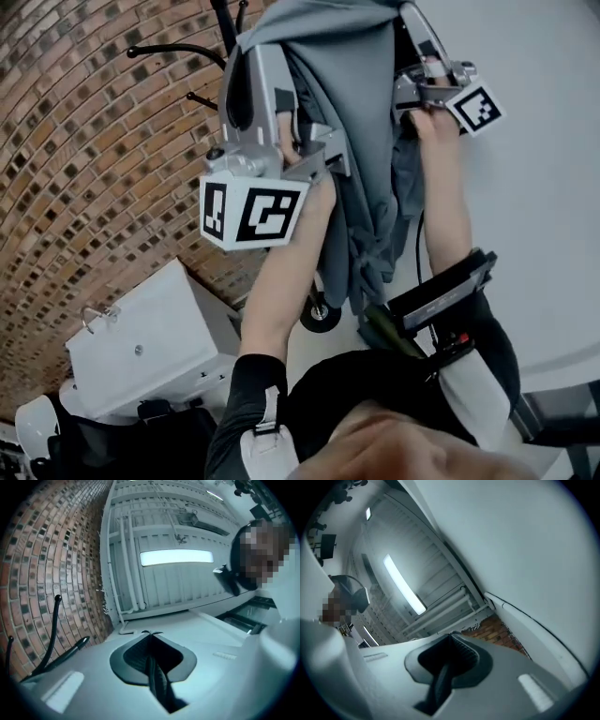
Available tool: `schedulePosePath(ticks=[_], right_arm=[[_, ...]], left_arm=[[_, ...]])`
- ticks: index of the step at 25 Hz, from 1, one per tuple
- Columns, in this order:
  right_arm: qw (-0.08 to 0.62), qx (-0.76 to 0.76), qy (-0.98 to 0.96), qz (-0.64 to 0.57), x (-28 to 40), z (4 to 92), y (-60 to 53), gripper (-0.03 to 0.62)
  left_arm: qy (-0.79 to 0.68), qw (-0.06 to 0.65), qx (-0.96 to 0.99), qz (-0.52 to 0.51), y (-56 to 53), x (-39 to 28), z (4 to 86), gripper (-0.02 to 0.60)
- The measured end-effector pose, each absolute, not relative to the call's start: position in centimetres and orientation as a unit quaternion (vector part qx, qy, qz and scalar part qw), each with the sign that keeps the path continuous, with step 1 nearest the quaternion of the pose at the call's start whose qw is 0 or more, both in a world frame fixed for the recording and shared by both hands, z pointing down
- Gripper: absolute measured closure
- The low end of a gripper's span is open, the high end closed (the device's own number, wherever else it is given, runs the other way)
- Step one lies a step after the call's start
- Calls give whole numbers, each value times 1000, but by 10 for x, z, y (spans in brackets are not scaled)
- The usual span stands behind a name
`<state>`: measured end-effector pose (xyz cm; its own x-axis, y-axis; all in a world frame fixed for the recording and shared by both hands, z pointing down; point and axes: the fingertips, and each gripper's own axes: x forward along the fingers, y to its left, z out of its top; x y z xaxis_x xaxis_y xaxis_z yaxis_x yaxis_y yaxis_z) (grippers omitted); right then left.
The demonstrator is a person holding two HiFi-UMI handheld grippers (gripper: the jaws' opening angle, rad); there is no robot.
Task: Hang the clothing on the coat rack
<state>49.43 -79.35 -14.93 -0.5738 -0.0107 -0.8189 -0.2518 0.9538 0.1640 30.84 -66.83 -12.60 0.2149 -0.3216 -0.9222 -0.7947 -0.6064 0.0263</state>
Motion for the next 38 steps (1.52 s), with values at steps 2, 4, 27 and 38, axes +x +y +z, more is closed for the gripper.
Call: schedulePosePath(ticks=[2,4,27,38], right_arm=[[454,-84,877,135,476,-191,-824,576],[393,-157,902,85,443,-186,-882,576],[337,-329,882,-15,503,128,-796,491],[159,-389,907,-16,406,250,-571,533]], left_arm=[[419,224,-721,505,-711,291,-159,568],[468,176,-713,491,-764,271,-165,568],[440,288,-811,256,-646,321,126,519],[365,190,-890,195,-520,259,217,578]])
